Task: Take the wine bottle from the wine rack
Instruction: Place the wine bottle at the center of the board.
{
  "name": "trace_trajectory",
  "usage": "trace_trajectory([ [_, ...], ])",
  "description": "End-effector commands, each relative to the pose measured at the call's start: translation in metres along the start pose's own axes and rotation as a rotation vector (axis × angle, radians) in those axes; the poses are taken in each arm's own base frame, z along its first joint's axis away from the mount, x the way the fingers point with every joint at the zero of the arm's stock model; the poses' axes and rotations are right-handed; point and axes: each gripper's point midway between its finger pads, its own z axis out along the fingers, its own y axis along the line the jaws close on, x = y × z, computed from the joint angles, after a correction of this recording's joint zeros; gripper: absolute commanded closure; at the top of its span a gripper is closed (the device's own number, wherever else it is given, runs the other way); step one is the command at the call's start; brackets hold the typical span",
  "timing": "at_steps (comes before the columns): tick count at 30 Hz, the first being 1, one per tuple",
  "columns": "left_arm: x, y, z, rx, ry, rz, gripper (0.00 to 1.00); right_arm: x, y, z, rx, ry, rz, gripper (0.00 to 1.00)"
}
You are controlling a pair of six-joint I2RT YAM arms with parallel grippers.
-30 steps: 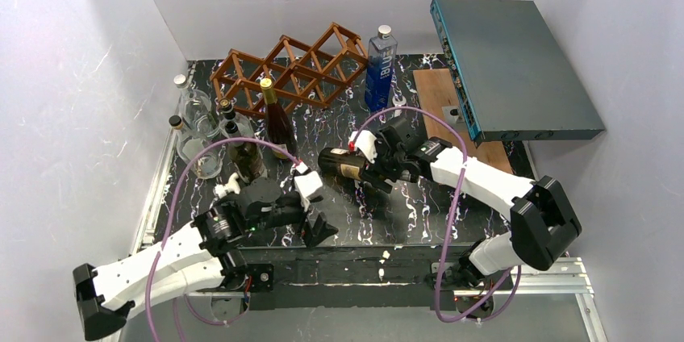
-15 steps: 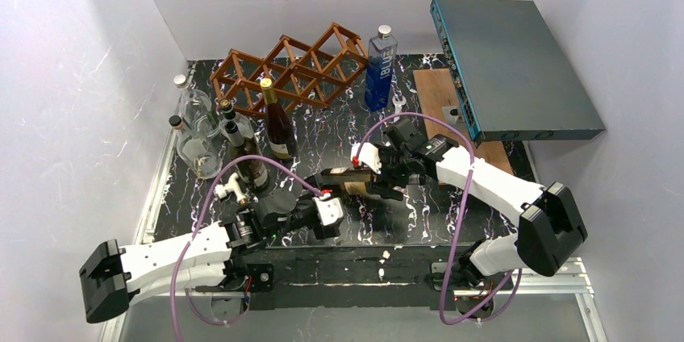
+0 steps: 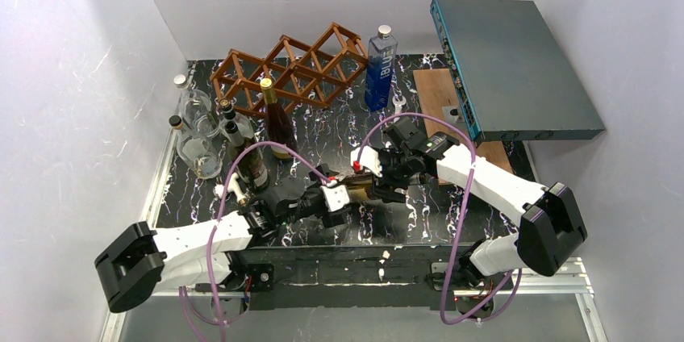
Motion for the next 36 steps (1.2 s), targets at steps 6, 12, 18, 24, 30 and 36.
trace_trajectory([
  [6,-0.002,0.003,0.02,0.05,-0.081,-0.073,0.01,-0.035,-0.005,-0.01,-0.025,-0.118,-0.033,0.94],
  [12,0.005,-0.005,0.038,0.121,-0.077,-0.101,0.01,-0.038,-0.004,-0.01,-0.042,-0.131,-0.025,0.94],
  [18,0.012,-0.009,0.05,0.153,-0.065,-0.094,0.01,-0.041,0.0,-0.01,-0.073,-0.149,-0.014,0.94],
  [24,0.02,-0.008,0.054,0.145,-0.042,-0.095,0.06,-0.043,0.0,-0.009,-0.094,-0.163,0.001,0.94],
  [30,0.026,-0.013,0.055,0.148,-0.018,-0.154,0.59,-0.042,-0.001,-0.007,-0.102,-0.163,0.013,0.88],
  [36,0.033,-0.015,0.049,0.135,-0.001,-0.185,1.0,-0.041,-0.003,-0.006,-0.107,-0.161,0.028,0.69],
])
